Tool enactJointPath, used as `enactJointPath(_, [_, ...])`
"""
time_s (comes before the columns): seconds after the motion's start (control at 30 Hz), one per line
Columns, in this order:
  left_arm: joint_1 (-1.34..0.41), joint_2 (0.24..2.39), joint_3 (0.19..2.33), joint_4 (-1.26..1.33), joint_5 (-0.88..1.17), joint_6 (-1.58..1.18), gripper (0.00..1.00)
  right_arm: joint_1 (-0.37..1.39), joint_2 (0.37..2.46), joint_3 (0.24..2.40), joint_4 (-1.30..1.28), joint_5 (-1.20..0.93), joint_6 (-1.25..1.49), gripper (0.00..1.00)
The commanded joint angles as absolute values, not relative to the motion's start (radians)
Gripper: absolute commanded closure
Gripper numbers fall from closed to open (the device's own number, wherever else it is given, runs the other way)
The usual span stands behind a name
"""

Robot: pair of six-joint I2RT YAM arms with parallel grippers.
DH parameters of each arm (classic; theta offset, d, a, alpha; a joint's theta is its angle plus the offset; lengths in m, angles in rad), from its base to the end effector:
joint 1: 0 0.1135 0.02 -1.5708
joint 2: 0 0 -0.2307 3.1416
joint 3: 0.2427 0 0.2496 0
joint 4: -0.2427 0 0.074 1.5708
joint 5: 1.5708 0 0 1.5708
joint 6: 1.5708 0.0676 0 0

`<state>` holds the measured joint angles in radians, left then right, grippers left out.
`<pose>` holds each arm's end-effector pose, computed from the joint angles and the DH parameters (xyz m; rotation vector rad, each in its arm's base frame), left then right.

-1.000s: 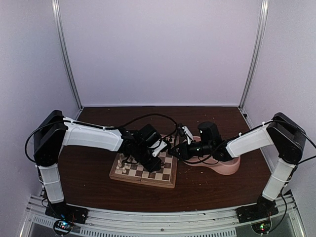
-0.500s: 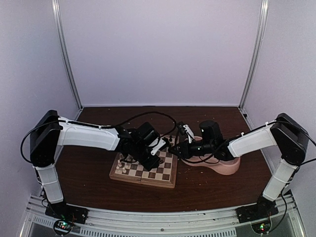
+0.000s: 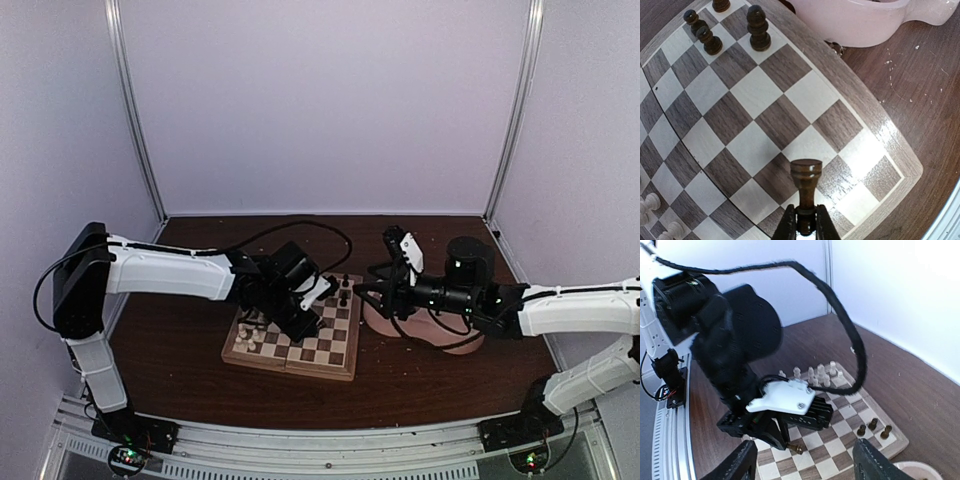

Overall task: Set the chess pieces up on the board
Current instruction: Pick up the queen from the chessboard.

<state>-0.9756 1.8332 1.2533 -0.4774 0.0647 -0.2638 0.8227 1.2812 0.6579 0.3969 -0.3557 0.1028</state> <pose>0.2122 -0.3211 0.1305 0.9691 2.5408 -0.4863 0.2002 0.2504 0.2110 -0.9107 1.6589 0.9669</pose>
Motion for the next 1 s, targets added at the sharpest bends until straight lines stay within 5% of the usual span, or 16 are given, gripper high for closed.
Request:
enactJointPath(0.0, [-0.963,1.789,1.273,-0.501,0.078,-0.255,0.91,0.881,1.204,0.580,0.500,-0.197,-0.055,0.20])
enactJointPath(0.07, [-0.962,1.774,1.268,-0.501,0.075,-0.256,0.91,0.882,1.198,0.517,0.630,-0.227,-0.068,0.02])
enactJointPath(0.1, [-0.961,1.770,1.266,-0.500,0.071,-0.255,0.91,0.882,1.203,0.489,0.682,-0.225,-0.065,0.00])
enactJointPath(0.3, [-0.960,1.747,1.261,-0.506,0.073,-0.252,0.91,0.890,1.345,0.422,0.945,-0.260,0.017,0.00])
enactJointPath(0.6, [-0.959,1.726,1.262,-0.523,0.086,-0.247,0.90,1.153,1.509,0.490,0.787,0.016,-0.623,0.00])
enactJointPath(0.8, [-0.960,1.715,1.269,-0.535,0.170,-0.247,0.90,1.242,1.617,0.557,0.722,0.248,-0.836,0.06])
enactJointPath(0.97, [-0.960,1.716,1.285,-0.557,0.252,-0.249,0.89,1.250,1.680,0.602,0.722,0.343,-0.866,0.29])
